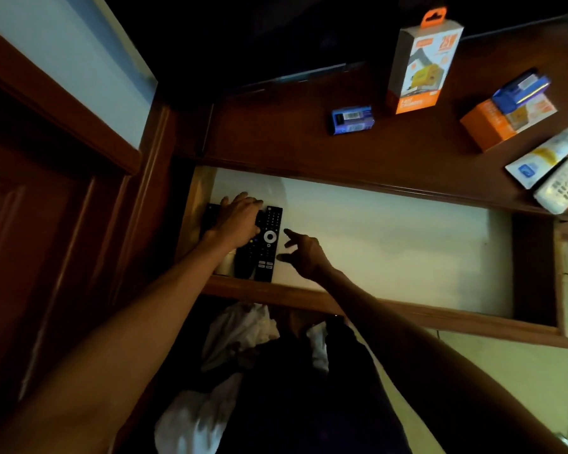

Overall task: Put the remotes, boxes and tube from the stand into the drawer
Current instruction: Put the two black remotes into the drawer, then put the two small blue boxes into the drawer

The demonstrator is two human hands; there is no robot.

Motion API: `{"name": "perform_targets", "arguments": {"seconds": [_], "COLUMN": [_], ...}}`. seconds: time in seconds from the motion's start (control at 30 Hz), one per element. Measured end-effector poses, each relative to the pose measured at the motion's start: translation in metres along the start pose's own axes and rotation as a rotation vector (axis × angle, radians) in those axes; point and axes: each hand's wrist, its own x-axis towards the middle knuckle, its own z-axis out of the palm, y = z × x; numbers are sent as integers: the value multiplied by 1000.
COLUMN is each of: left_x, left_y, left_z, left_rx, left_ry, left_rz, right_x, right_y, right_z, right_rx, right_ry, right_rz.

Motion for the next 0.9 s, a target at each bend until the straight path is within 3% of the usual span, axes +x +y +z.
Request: {"name": "perform_targets", "arguments": {"seconds": [0.13,0.37,0.5,0.67,0.8,0.9], "left_x": [-3,29,69,112,131,138], "left_y": [29,125,187,249,272,280], "left_z": [-27,-105,-145,-173,-172,-172], "left_rx": [-377,-606,-646,-599,-555,-542], "left_ry": [-6,198,443,493,473,471], "left_rz": [88,287,324,308,259,227], "right_x": [-23,-57,-62,-44,-12,10], "right_y": [2,23,46,73,80,86], "right_z": [-76,-221,-292,-375,-430,-459], "right_rx": [-15,28,74,44,-149,-269], "right_ry": [57,423,587,810,831,684], "right_rz": [-50,-61,25,81,111,159]}}
